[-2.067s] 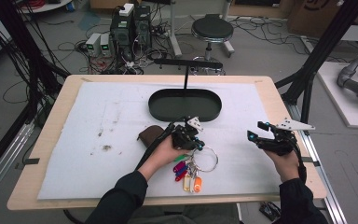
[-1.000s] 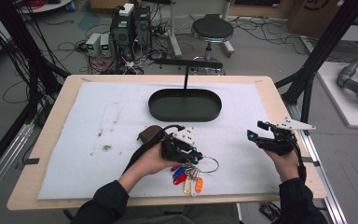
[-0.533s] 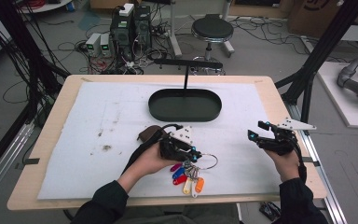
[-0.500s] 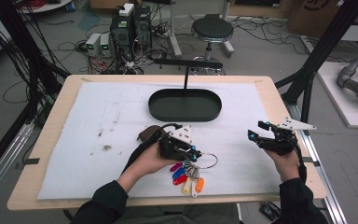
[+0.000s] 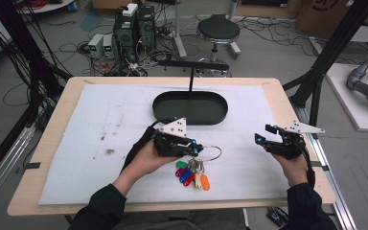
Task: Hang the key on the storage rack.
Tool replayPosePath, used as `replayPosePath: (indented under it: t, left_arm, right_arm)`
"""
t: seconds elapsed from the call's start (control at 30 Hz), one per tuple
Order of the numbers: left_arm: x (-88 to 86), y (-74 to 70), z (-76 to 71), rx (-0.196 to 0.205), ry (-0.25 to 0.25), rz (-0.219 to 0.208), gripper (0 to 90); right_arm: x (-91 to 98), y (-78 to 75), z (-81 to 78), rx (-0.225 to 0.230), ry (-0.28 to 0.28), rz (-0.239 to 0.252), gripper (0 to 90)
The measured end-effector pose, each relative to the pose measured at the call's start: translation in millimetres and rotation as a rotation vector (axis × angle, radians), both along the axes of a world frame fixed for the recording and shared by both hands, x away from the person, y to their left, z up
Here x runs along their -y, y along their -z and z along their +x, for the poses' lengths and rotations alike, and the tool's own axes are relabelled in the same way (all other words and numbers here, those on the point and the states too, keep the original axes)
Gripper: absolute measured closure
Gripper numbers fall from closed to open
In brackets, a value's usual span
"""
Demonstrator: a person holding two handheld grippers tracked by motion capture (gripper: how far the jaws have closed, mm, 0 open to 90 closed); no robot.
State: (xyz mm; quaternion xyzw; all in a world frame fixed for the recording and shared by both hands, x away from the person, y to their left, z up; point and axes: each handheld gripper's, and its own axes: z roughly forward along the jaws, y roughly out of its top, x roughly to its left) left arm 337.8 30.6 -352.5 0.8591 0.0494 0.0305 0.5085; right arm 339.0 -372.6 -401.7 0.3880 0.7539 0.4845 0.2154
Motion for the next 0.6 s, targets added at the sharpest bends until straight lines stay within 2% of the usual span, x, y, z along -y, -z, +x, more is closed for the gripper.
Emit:
replayPosePath:
  t: [0.37,0.6]
  left_arm:
    - [-15.2,-23.1,3.1,0.052,-0.056,-0.053,86.2]
    - [-28.6,-36.0,10.3,0.062,-0.109,-0.102,86.2]
  right_arm:
    - [0.2,0.6,0.7,-0.008,0.003,-0.003,33.7]
    - [0.1,0.3,0.4,-0.007,0.005,-0.004,33.7]
